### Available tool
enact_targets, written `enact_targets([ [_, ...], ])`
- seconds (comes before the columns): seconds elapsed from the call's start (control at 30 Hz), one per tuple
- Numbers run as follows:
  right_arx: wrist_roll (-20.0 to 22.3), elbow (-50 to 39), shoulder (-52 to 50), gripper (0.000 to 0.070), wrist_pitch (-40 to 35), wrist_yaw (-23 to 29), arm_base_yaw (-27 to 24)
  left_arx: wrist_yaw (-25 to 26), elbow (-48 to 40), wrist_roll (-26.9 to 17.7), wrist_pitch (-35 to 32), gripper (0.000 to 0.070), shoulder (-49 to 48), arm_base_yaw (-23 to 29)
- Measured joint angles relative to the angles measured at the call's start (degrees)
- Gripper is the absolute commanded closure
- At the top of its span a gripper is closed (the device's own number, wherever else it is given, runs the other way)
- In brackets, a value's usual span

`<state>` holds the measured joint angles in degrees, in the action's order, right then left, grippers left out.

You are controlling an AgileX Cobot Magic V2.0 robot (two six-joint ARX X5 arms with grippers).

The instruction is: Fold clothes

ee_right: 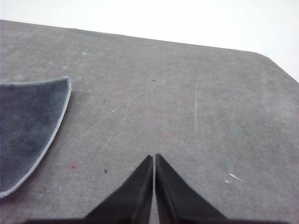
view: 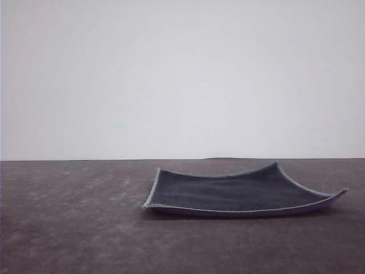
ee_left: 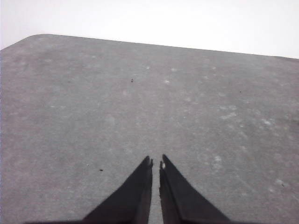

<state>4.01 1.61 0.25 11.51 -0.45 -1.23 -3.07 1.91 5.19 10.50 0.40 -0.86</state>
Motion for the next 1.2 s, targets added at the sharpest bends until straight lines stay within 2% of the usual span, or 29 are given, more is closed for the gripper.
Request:
enact_targets([
  [0.63,0.0,0.0,0.0,0.0700,0.0,0.0,0.0,0.0,0.0,0.0,0.0,0.0684,0.0,0.0],
  [1.03,-0.1,-0.1,0.0,0.0700,-3.0,-0.1,0.0,0.0,0.0,0.1,0.0,0.0684,0.0,0.0],
  [1.2,-2.9,-0.1,0.0,0.0700,-2.9,-0.1,0.0,0.0,0.0,2.7,0.0,0.0684,0.0,0.0],
])
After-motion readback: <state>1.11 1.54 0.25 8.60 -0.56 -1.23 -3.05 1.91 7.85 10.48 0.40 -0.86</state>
